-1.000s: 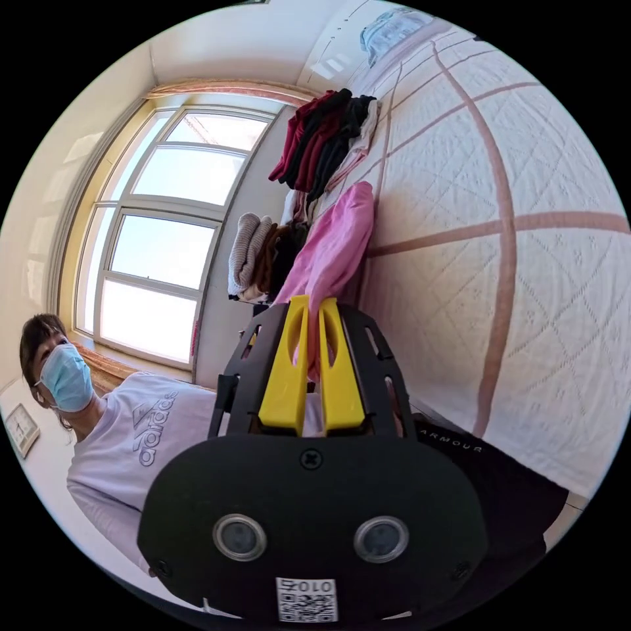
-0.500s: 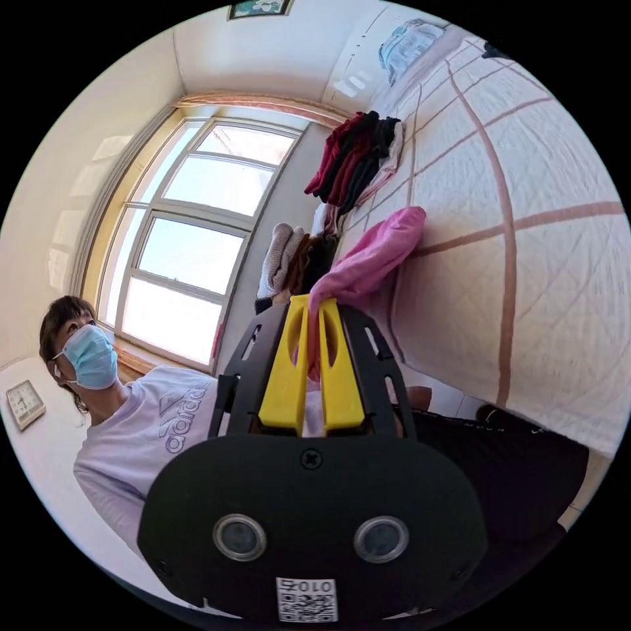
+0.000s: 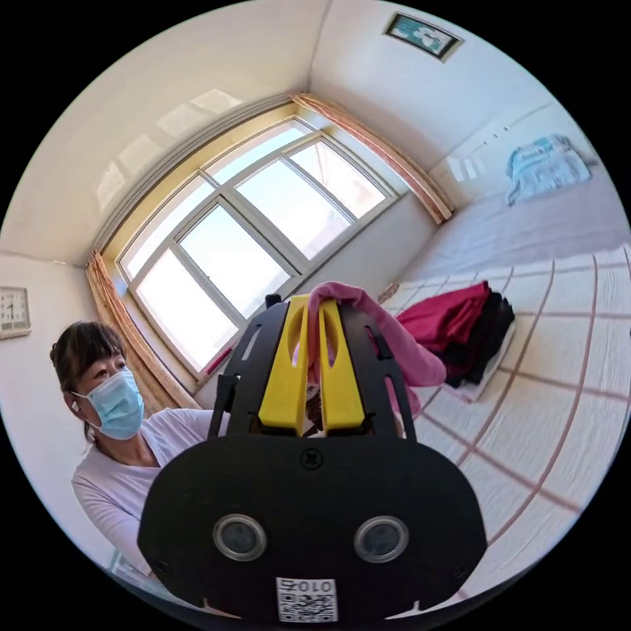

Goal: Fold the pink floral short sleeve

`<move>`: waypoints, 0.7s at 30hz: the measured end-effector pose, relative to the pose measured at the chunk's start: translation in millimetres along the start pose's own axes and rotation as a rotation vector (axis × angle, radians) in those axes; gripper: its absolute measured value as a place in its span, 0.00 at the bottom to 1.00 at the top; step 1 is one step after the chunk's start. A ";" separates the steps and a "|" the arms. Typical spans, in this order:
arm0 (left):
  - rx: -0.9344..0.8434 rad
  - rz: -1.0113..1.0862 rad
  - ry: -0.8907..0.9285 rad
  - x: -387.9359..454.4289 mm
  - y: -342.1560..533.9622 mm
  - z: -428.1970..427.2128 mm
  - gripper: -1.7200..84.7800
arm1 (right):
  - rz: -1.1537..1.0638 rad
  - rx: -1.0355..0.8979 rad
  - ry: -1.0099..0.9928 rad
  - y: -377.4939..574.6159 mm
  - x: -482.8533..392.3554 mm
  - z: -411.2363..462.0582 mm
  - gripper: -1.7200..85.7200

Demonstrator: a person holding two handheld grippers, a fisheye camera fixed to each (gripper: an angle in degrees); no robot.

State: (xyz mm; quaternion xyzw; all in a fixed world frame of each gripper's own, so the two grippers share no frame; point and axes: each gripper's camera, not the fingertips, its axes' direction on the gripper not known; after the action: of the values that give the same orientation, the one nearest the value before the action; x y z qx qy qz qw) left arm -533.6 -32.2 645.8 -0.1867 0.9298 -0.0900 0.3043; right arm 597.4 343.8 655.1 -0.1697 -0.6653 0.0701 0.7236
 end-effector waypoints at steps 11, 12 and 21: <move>-0.165 -0.400 -0.135 -209.7 -125.8 -32.5 0.09 | 0.361 -0.088 0.140 -81.9 176.6 146.8 0.07; -0.206 -0.510 -0.160 -245.6 -105.0 -20.8 0.09 | 0.402 -0.104 0.137 -72.5 188.4 153.4 0.07; -0.259 -0.635 -0.100 -302.2 -51.6 11.1 0.09 | 0.501 -0.101 0.043 -50.6 204.8 180.1 0.07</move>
State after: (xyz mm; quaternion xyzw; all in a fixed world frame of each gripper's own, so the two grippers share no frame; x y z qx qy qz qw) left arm -286.7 41.5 812.3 -0.5081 0.8129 -0.0519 0.2801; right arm 434.9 391.0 874.8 -0.3667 -0.5895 0.2104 0.6883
